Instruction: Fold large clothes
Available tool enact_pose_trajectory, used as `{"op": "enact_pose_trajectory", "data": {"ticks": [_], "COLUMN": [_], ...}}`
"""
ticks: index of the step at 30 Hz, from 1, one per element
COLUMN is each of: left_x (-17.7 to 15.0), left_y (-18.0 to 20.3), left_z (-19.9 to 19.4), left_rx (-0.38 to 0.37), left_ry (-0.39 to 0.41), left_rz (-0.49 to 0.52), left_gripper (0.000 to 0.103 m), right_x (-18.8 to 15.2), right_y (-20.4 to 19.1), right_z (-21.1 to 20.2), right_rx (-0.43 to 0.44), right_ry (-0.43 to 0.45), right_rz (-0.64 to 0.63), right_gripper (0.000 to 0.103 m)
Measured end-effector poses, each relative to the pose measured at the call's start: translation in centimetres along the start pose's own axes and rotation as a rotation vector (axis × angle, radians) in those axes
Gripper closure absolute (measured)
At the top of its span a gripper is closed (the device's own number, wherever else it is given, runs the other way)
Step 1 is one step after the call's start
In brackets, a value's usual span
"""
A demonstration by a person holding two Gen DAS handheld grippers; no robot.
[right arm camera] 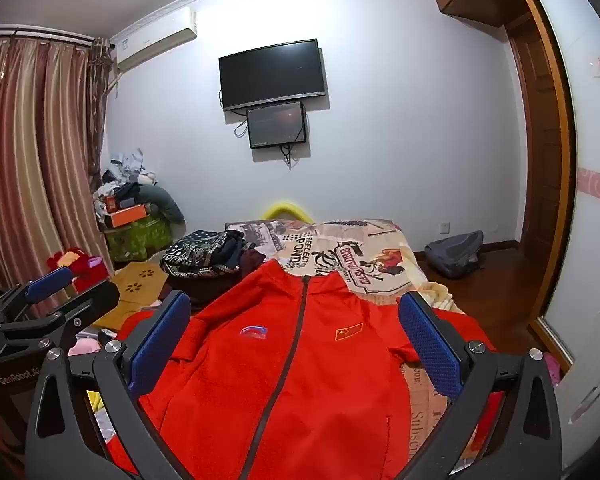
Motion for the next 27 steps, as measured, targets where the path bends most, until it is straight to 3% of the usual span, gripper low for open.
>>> {"op": "enact_pose_trajectory", "data": {"ticks": [5,10,27], "left_x": [-0.1,-0.6,-0.8], "left_y": [-1.4,-1.4,-1.2], "left_z": [0.0,0.1,0.2], "left_rx": [-0.002,0.023,0.042], "left_ry": [-0.007,0.000,0.002], "left_rz": [-0.047,0.000,0.000], "left_gripper": [0.000,0.000,0.000], "right_x": [0.0,0.0,-0.5], "right_y": [0.0,0.0,-0.1], "right_z": [0.1,0.1,0.5], "right_rx": [-0.003,-0.001,0.001], "right_ry": [0.002,0.002,-0.006], "right_rz": [0.001,0.000,0.001], "right_gripper": [0.000,0.000,0.000]}}
Point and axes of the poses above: each gripper's, at about its wrist camera, not at the fingertips, and z roughly the way its jaws point, y to its right, x to its top, the point moved 7 cm from there along z, roughly the way its jaws point, and after that the axes turned 10 degrees about y, right-handed, at the moved point
